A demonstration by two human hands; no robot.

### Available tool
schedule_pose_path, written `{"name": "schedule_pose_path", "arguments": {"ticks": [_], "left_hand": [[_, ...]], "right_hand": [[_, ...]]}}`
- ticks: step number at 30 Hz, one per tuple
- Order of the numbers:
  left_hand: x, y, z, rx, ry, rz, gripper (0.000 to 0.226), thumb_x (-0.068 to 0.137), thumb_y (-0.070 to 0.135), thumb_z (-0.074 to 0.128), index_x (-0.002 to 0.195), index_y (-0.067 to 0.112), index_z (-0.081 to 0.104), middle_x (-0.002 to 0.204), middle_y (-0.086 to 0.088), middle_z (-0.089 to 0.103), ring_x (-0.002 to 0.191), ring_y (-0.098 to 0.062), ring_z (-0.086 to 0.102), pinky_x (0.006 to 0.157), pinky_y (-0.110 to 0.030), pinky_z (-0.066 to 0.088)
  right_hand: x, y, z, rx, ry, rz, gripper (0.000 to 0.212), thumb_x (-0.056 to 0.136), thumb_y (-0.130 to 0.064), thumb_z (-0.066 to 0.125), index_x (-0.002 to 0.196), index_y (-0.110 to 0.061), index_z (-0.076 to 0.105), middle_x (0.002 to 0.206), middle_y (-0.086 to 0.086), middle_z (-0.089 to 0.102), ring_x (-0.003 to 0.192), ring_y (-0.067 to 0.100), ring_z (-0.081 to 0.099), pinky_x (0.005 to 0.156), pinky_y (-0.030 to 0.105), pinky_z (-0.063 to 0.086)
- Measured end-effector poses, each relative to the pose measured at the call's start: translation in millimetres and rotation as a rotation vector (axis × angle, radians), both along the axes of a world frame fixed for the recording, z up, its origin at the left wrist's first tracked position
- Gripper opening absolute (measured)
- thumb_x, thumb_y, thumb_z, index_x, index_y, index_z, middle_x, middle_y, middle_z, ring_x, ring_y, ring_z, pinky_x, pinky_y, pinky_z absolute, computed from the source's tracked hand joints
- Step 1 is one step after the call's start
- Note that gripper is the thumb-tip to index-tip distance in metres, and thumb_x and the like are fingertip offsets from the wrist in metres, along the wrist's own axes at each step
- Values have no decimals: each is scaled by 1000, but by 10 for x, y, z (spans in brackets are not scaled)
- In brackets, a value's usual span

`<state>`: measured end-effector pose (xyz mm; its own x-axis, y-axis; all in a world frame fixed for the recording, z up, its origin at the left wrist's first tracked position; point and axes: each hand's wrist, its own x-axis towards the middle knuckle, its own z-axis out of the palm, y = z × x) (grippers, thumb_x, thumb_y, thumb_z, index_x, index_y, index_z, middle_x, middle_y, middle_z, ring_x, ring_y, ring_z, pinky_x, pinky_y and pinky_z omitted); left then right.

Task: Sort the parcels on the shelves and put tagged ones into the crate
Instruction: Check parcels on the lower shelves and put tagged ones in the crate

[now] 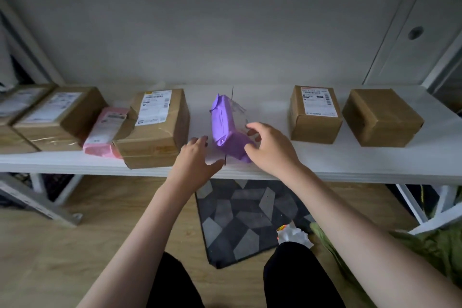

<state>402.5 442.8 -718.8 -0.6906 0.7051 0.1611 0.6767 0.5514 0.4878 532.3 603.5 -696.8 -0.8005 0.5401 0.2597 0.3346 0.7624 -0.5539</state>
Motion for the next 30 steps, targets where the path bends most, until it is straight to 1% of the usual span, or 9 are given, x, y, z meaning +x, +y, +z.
{"name": "schedule_pose_path", "arguments": {"ticks": [6,8,11,13,16,19,22,25,30], "left_hand": [[-79,26,-62,94,-4,-75,53,79,38,78,123,16,59,115,-4,62,101,-23,61,84,-36,54],[-96,64,-136,97,-46,-87,45,79,36,79,115,16,61,106,-1,63,91,-19,64,77,-33,55],[-140,126,-213,118,-58,-93,39,78,35,79,109,16,62,98,4,64,84,-15,64,67,-22,50],[-170,171,-187,135,-61,-108,41,78,35,79,110,17,62,96,8,63,80,-9,61,62,-13,43],[-221,281,-124,116,-67,-138,34,80,35,75,109,20,64,92,8,66,77,-9,62,60,-17,45],[-239,391,-114,90,-17,-132,29,81,43,68,104,25,63,86,7,64,76,-14,63,56,-23,43],[-201,443,-108,120,39,-80,41,80,44,70,113,20,61,96,1,62,80,-15,58,61,-26,42],[-120,458,-41,226,126,-40,51,83,37,73,124,14,55,110,-2,56,91,-18,55,65,-29,41],[-1,476,105,375,277,-103,56,83,34,74,130,11,53,117,-2,58,103,-21,55,71,-33,51]], "right_hand": [[-10,34,-153,-20,-73,-15,44,93,-31,63,135,-22,56,130,-5,62,107,15,62,81,30,54],[-32,72,-175,-42,-98,-18,35,91,-30,61,126,-24,61,119,-6,65,96,15,63,77,34,56],[-94,135,-227,-81,-172,-4,17,88,-33,60,102,-24,61,98,-7,65,82,16,61,64,29,50],[-149,163,-258,-80,-203,7,18,85,-35,65,96,-22,57,93,-5,64,80,16,60,62,29,47],[-259,197,-256,-94,-203,9,30,82,-37,71,102,-19,59,95,-4,65,83,17,61,69,32,52],[-354,222,-234,-80,-185,17,29,83,-34,72,104,-18,61,99,0,68,82,18,62,72,35,56],[-339,224,-240,-23,-105,-8,28,85,-33,72,106,-16,63,100,2,68,81,19,63,66,30,53],[-207,214,-231,56,61,-22,37,89,-28,69,122,-15,59,108,2,63,88,19,64,67,29,56],[43,237,-140,203,237,-39,46,90,-32,69,130,-17,53,114,-3,59,93,12,63,64,32,59]]}}
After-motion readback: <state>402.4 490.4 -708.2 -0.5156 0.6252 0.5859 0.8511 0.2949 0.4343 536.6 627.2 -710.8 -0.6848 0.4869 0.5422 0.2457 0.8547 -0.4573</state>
